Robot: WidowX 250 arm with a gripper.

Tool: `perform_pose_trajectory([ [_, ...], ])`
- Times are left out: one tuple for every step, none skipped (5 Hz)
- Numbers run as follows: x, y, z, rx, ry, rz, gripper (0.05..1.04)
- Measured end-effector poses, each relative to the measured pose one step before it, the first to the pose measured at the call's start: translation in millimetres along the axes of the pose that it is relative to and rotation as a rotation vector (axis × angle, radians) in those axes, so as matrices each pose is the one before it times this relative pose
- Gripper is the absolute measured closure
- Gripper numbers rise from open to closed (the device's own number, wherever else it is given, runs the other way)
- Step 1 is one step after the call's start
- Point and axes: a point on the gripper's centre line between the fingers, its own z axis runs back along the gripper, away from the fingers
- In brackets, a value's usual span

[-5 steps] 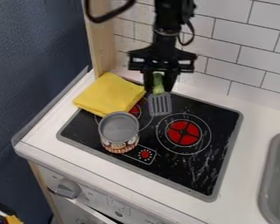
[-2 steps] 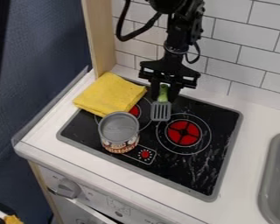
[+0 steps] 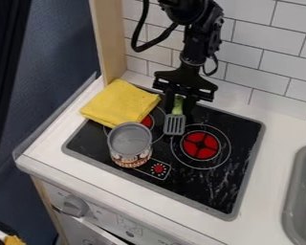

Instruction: Put the spatula on the upper side of the stove in between

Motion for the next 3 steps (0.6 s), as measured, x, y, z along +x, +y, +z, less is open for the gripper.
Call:
perform_pose_trajectory([
  [-4.14,2.01,-2.93,-0.0054,0.0109,0.0094,0.593],
  [-1.34,7.24,-0.42,-0.0038,0.0296,0.0097,0.292],
  [0.10,8.38,2.04,-0.0206,0.0075,0.0287,0.079],
])
